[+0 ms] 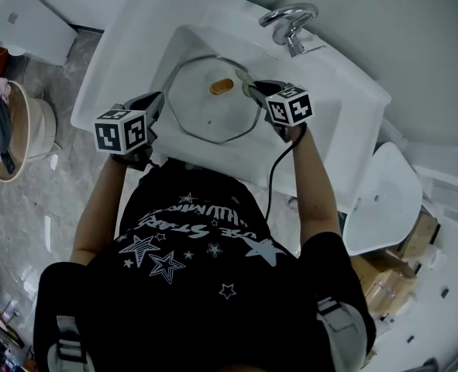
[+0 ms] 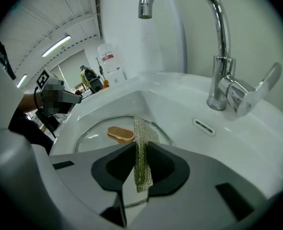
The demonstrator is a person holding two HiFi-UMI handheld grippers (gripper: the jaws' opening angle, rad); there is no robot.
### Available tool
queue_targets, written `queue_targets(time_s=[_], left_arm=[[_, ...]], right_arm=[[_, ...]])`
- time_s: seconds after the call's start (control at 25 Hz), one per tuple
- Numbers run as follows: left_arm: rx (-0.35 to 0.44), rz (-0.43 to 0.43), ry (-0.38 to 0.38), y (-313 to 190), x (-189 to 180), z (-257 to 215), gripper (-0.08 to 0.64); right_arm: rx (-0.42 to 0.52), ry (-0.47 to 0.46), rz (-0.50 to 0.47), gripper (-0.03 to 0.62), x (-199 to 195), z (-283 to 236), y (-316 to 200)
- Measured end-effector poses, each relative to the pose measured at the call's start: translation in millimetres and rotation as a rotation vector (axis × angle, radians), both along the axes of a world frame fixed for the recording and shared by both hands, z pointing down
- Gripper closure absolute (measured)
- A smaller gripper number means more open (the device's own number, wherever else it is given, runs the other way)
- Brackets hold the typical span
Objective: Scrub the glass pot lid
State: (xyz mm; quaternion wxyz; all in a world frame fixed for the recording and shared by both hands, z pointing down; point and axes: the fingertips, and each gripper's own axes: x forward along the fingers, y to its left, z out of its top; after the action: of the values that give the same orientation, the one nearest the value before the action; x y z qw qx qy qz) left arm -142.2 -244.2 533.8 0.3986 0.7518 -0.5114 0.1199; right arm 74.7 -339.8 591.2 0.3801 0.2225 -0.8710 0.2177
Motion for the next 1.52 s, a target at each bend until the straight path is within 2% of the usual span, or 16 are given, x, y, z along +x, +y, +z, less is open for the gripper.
queue_targets(time_s=[0.16,0.4,0.76,1.2,1.52], left_arm=[[-0.008,-0.011,-0.012,-4.7,-3.6,0.0,0.552],[-0.032,-0.009,-0.018,-2.8,-5.5,6.1,0.552],[-0.027,0.008,-0.017,-0.6,1.4,5.3,0.552],[-0.01,0.042,-0.003,19.5,12.9,-0.1,0.552],[-0.007,0.046,0.001,39.4,16.5,-0.1,0.552]], right_arm=[[0.013,0.012,0.009,0.517,-9.8,13.5,-21.0],[-0.035,0.029,0.011,0.515,-13.2,33.0,-20.2],[-0.073,-0.021,0.055,0.515,-0.3,25.7,10.5],[-0.064,-0.05,0.065,0.515,0.9,10.8,64.5],[-0.065,-0.077,0.019,0.515,-16.1,-0.3,103.6]])
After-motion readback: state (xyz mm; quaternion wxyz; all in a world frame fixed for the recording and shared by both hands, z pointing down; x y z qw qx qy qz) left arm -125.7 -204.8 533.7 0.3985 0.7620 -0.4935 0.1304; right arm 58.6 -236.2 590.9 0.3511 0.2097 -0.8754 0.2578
